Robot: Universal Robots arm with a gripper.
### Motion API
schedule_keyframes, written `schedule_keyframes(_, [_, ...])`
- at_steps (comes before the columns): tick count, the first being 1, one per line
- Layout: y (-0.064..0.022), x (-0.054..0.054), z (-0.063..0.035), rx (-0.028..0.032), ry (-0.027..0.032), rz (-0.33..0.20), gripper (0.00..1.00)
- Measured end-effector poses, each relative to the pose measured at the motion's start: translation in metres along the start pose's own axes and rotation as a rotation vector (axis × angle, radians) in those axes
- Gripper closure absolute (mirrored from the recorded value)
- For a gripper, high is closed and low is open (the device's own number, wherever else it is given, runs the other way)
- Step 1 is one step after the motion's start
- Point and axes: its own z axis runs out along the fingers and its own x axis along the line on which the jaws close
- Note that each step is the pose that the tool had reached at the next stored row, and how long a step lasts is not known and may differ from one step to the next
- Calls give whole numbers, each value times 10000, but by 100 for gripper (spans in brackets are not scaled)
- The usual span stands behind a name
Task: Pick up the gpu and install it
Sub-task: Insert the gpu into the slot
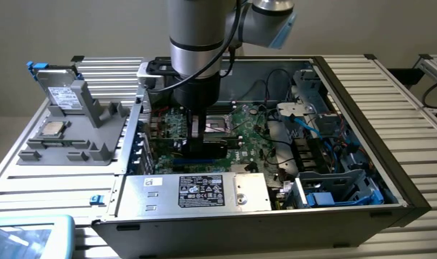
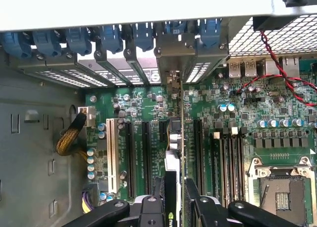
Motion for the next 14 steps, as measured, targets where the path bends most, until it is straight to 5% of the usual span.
schedule_keyframes(14, [2,-20,25,1,-4,0,72])
